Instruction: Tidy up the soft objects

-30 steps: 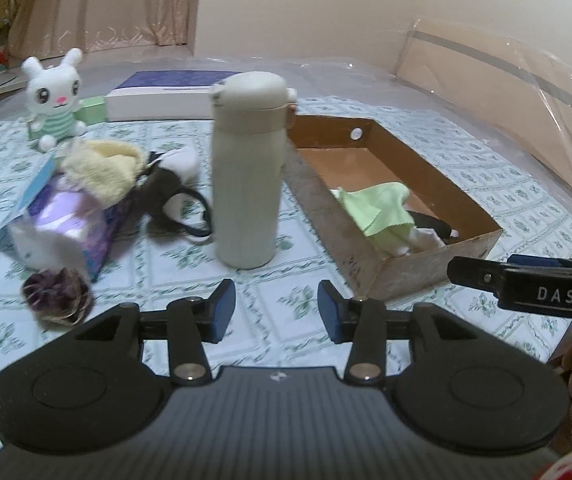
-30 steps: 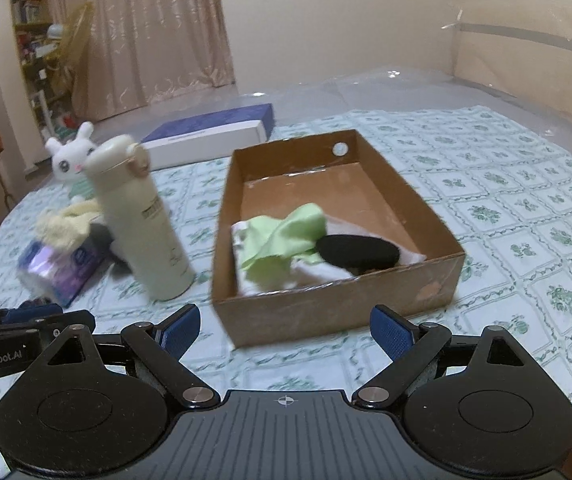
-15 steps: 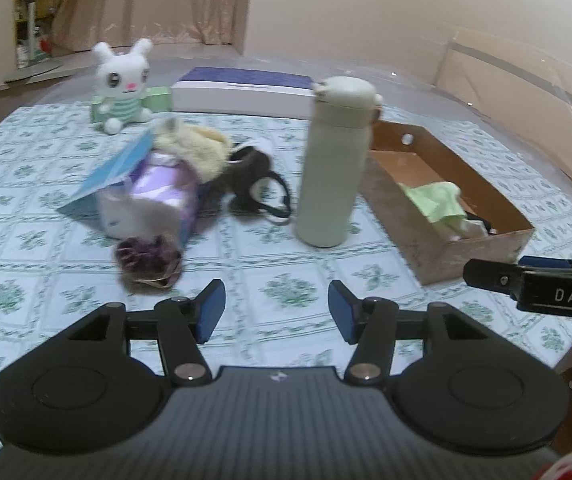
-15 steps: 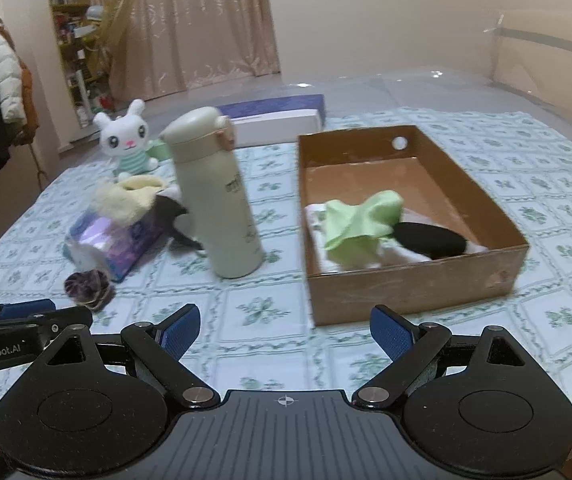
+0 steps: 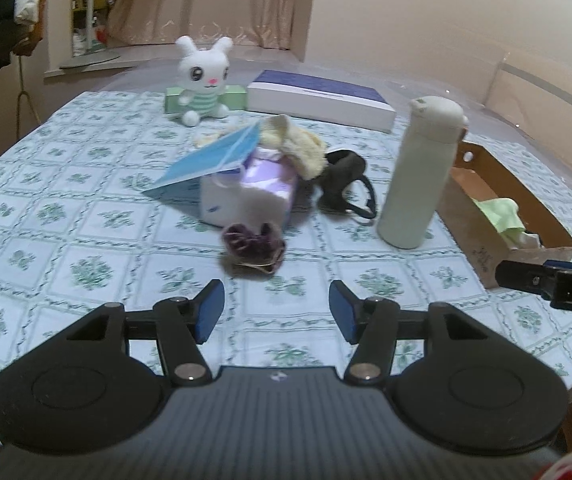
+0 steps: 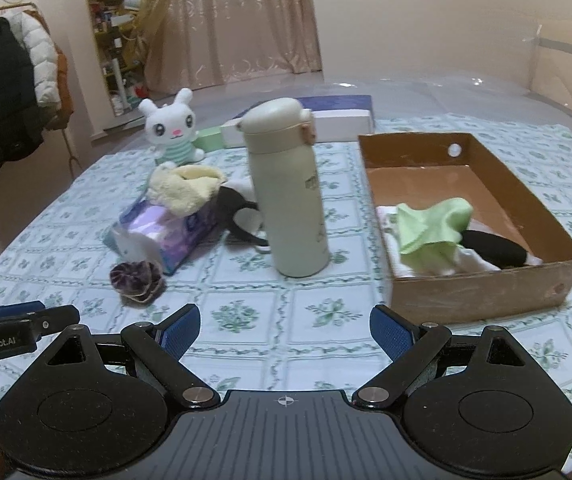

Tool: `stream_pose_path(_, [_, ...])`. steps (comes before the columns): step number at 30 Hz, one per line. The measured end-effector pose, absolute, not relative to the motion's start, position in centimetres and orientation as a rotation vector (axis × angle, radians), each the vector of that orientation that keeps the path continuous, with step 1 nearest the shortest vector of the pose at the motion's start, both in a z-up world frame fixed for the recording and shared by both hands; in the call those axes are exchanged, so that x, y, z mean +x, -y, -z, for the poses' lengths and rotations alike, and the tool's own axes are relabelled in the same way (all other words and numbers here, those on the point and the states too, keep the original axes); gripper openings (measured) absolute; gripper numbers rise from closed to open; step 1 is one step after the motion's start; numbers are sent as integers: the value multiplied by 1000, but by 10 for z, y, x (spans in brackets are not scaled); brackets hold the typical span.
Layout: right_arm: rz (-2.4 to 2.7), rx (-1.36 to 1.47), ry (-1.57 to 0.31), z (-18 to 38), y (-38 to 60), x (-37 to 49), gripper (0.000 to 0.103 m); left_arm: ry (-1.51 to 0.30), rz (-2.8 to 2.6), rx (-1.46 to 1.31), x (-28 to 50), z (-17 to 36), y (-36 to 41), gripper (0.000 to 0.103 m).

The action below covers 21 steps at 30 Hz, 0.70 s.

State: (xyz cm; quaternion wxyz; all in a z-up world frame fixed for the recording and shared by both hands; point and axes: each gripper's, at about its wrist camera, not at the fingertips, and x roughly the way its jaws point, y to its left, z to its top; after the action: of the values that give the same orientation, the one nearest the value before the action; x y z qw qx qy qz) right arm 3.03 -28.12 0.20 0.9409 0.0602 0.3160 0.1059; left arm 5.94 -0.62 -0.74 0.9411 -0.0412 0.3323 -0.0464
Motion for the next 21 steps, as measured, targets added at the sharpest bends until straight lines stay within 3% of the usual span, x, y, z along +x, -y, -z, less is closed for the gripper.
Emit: stream_pose_path(21, [-362,30,-627,-1,223,41,91,-670,56,-57,63,16,-45,54])
